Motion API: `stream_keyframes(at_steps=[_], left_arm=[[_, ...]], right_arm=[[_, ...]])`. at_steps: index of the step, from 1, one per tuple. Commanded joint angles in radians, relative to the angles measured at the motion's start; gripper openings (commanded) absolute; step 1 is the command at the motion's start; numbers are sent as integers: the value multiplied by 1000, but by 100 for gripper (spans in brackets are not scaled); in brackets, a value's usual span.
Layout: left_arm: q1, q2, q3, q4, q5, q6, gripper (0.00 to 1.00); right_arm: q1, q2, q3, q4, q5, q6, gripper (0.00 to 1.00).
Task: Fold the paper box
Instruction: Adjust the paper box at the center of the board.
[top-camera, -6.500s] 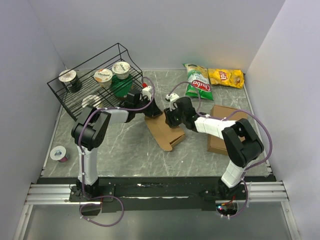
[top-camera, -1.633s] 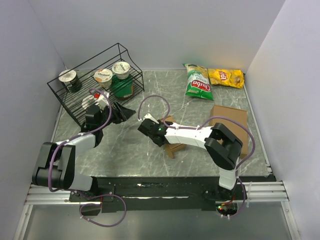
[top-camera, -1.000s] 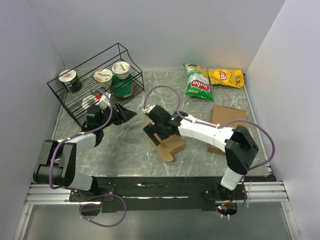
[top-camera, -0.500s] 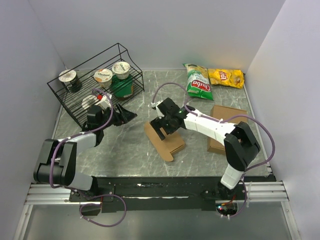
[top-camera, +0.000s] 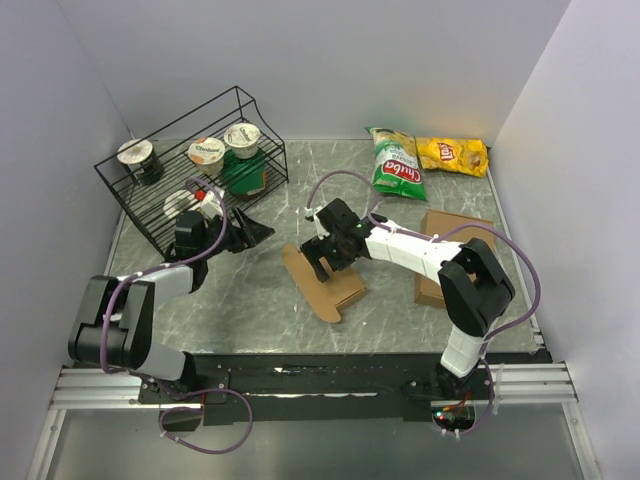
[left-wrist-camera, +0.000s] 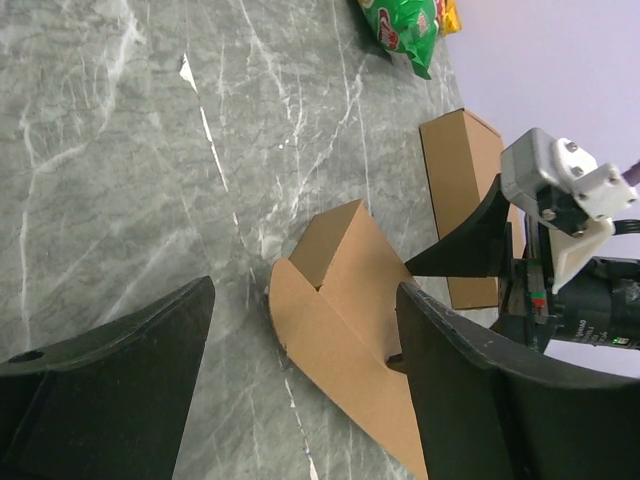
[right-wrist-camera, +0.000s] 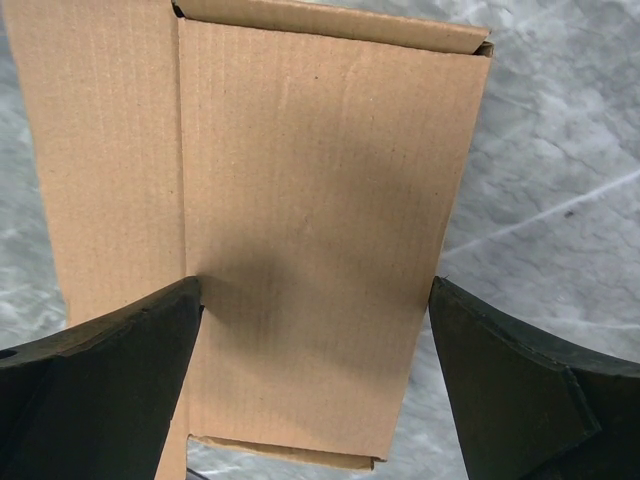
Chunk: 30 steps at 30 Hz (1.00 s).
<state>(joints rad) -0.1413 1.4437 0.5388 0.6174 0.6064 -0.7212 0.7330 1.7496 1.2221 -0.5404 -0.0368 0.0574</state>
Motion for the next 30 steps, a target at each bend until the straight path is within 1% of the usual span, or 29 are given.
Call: stream_keyframes(at_steps=[1,6,7,8,12,14,18,19,21,22,23,24,25,26,30], left_arm=[[0,27,26,70,41,-7,79],[-55,66,-17,120,43,-40,79],[-58,64,-37,145,41,-55,79],[-63,63,-78,204,36,-72,79],[-75,63,-154,307,30,-154,79],[-96,70,-181,341,36,-178,77],[-126,84,-229,400,24,-211,72],[-135,86,-234,400,20,-210,67],[-142,95,-244,398,12,-207,62],[-153,102,-244,400,10,-207,58],[-159,121,-249,401,10,-211,57],[-164,132,-250,407,12,-218,56],[-175,142,-253,421,12,-222,52],[-179,161,-260,430,10,-236,50],[-196,196,-283,475,-7,-273,46]], right_arm=[[5,1,-26,30,-67,41,100],[-4,4,2,-12,-74,53,100],[-9,-5,2,-15,-93,48,100],[-14,-12,4,-15,-106,47,100],[-30,-38,7,-16,-169,39,100],[-44,-35,8,-18,-211,38,100],[-63,-33,-2,-18,-221,35,99],[-75,-38,-7,-15,-222,36,98],[-92,-54,-25,-1,-255,44,97],[-102,-59,-30,6,-268,47,95],[-118,-64,-36,11,-278,50,94],[-125,-67,-42,17,-294,50,93],[-129,-67,-45,20,-302,48,90],[-136,-65,-52,22,-305,47,89],[-156,-56,-67,36,-325,45,80]])
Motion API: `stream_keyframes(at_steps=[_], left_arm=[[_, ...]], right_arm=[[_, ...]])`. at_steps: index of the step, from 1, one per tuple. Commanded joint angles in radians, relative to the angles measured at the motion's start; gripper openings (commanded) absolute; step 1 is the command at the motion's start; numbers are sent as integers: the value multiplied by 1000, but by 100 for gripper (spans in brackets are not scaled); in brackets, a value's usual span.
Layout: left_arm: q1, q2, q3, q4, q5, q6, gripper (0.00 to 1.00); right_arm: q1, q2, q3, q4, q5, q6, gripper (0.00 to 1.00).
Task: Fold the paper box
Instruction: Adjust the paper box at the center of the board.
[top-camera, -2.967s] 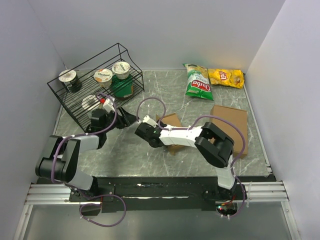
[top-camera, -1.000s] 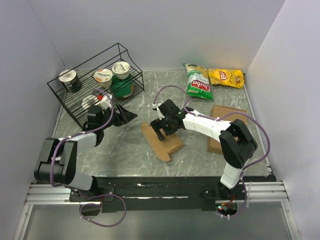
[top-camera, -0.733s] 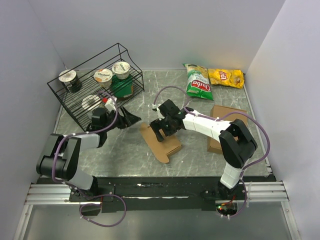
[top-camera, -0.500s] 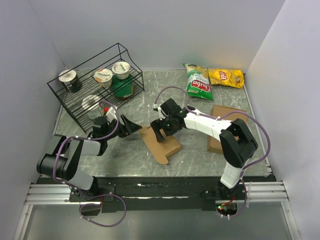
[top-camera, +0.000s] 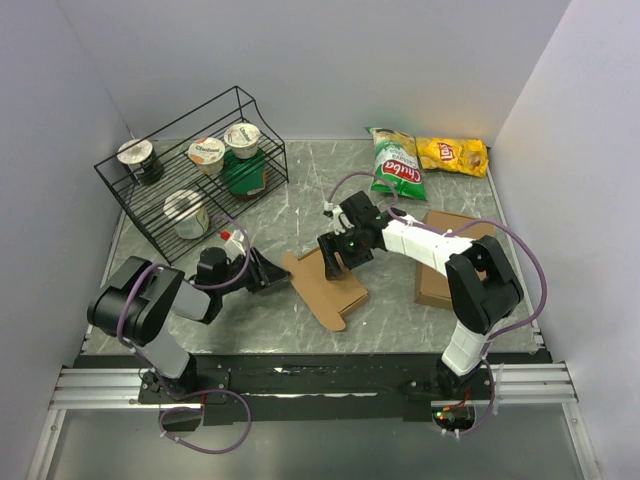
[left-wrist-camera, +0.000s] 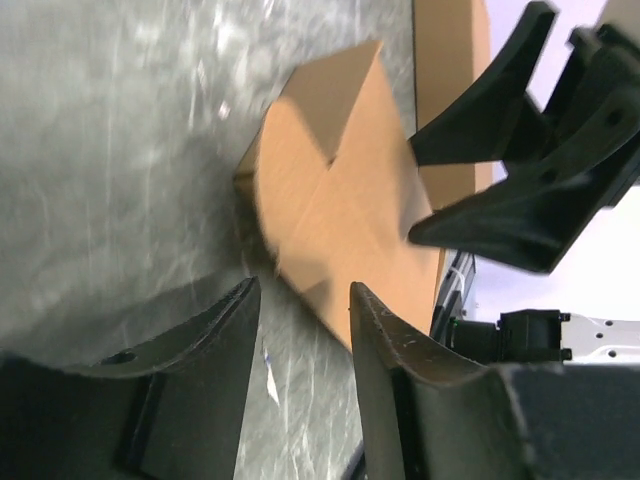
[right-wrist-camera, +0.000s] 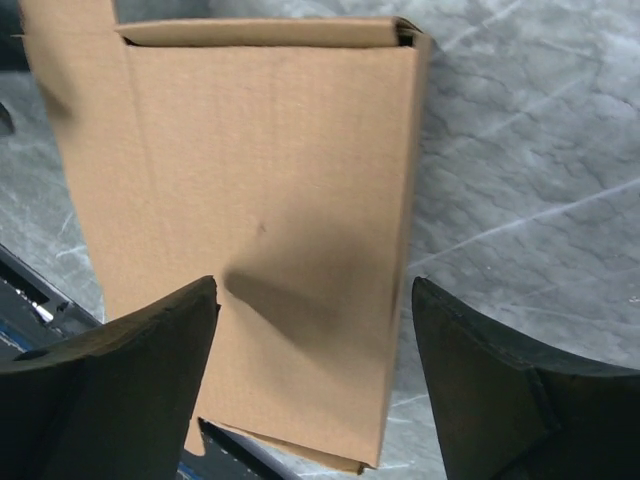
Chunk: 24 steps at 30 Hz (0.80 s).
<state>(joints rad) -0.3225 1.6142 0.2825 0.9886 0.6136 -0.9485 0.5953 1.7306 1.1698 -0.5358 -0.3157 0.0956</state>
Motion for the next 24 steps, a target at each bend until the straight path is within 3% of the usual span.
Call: stream_keyframes(at_steps=[1,4,9,12,19,24], left_arm=[[-18,26,-41,110,-29,-50,47],[-23,15,-60,105,-49,-52,59],[-52,56,-46,145,-38,-62,60],[-76,95,-36,191,-28,-82,56],[-96,148,-31,239,-2,-92,35],[-104,214,-13,245,3,-101,29]], right_arm=[[-23,-37,-19,43,-58,9,74],[-38,-36,-35,60,-75,13,64],[-52,-32,-51,72,-98,10,57],[-60,-28,-58,82,-111,12,53],[-83,1,-64,103,-138,24,40],[-110,23,-68,103,-143,35,38]])
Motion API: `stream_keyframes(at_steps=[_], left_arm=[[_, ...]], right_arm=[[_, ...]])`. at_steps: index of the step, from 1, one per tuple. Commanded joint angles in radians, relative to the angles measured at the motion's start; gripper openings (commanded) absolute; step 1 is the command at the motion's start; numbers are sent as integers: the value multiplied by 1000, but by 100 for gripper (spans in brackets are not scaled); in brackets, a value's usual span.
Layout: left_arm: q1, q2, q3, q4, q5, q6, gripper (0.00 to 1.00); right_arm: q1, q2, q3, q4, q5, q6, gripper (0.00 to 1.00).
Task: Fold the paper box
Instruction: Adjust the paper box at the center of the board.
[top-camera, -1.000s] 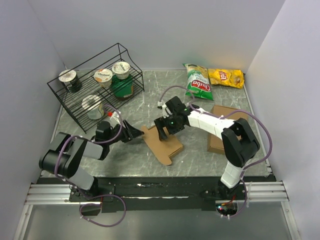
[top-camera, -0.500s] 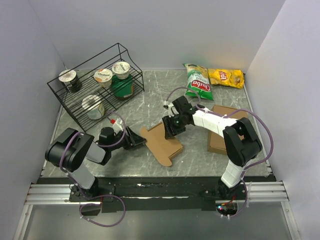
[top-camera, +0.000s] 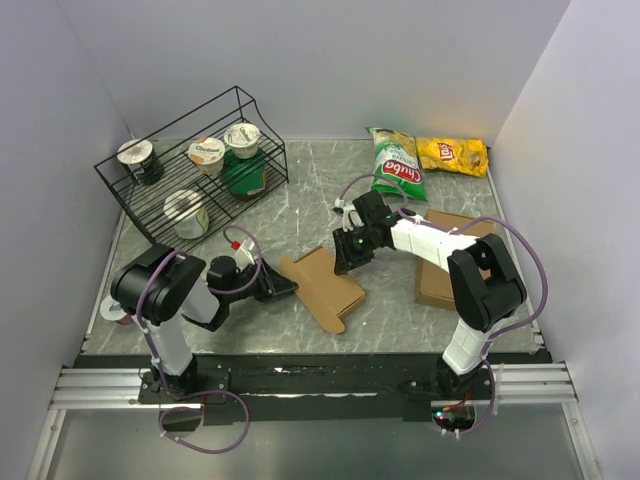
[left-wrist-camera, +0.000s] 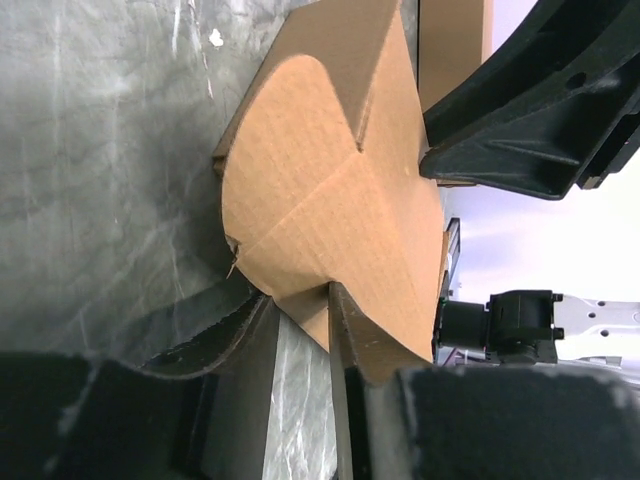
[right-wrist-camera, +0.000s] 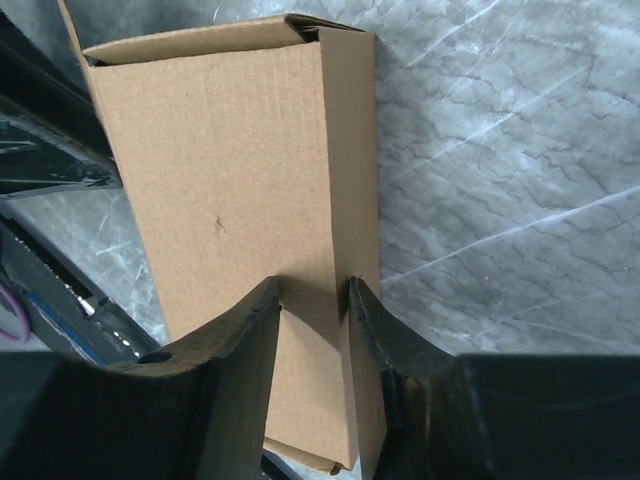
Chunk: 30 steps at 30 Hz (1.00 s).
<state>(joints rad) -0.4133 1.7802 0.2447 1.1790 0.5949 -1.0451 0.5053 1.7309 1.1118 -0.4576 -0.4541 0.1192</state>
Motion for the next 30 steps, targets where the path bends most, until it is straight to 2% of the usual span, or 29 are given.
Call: stream_keyframes(at_steps=[1,6,10,12,13,16,22,28,30], left_arm=[[-13,54,36,45,16,-6,28],[-13,65,67,-71,-23,5,27],[-16,58,77,-94,-53,17,48],[-18,62,77,-73,-60,13,55],[-19,65,77,-62,-60,10,62],[-22,65,62,-12,-56,-1,71],[-22,-5,28,94,-38,11,81],[-15,-105,10,111,-18,23,94],[-4,-146,19,65,-17,39,96]], right_arm=[[-22,27,-9,23,-8,16,37],[-27,58,0,19,-24,14,36],[-36,84,3,22,-61,14,36],[-42,97,5,22,-75,16,36],[-45,102,5,22,-75,13,36],[-59,127,13,13,-80,14,34],[-108,173,22,20,-115,22,31],[-145,200,23,25,-149,17,26],[-154,205,23,27,-152,19,24]])
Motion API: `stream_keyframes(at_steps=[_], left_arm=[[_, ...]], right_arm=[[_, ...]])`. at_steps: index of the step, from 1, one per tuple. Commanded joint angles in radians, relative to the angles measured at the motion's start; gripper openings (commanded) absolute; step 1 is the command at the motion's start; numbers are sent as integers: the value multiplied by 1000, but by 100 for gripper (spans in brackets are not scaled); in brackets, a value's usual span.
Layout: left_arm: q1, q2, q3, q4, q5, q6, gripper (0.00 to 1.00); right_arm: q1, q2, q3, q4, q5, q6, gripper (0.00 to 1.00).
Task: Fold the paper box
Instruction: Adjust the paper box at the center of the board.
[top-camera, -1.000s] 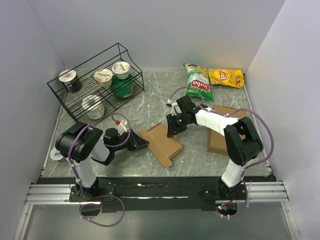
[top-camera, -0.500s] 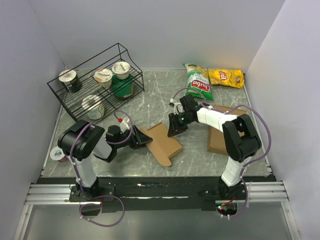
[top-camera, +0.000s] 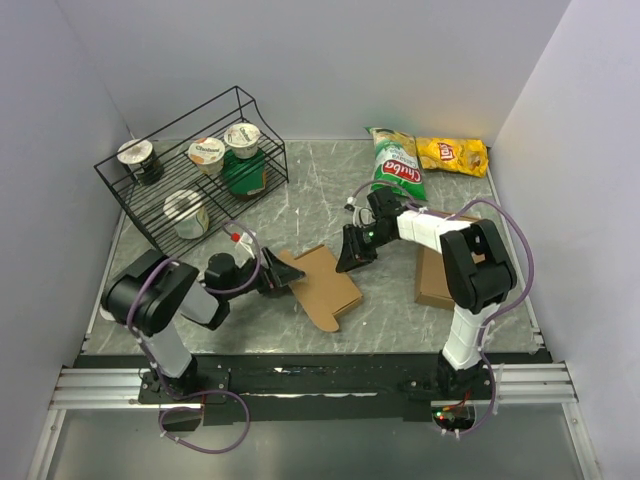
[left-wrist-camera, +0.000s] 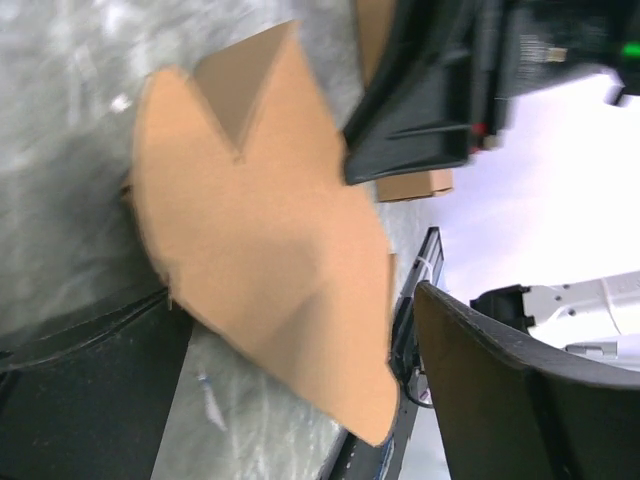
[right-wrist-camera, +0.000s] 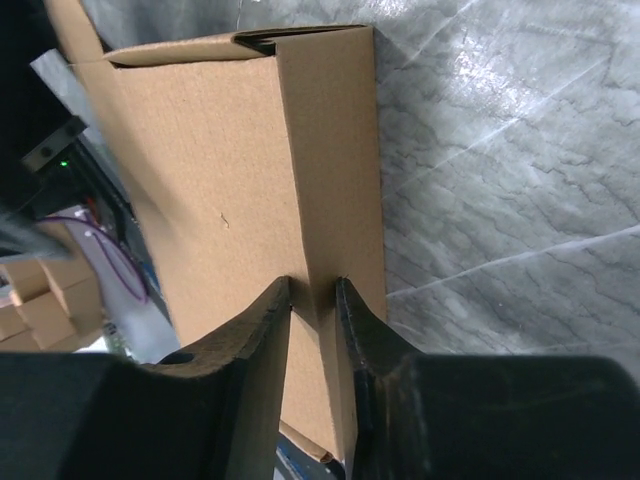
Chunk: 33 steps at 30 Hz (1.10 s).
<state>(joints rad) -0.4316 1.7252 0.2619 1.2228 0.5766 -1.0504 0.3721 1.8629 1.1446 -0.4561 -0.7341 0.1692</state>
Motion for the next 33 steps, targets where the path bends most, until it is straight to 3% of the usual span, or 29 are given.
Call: stream_keyframes(at_steps=[1,7,17,24,33], left_arm=[[19,-137,5,1,3,68,96],[79,-263,74,-121,78,156,98],[117,-224,263,-244,126,288,99],[120,-95,327,-123,187,274,99],[117,125,415,0,233,219,98]], right_arm=[[-27,73,-11,27,124,-31,24],[-77,84,-14,39,90,-25,23],[-110,133,26,16,104,-42,23],[-142,147,41,13,108,-39,25],[-151,70,50,-3,147,-39,39]])
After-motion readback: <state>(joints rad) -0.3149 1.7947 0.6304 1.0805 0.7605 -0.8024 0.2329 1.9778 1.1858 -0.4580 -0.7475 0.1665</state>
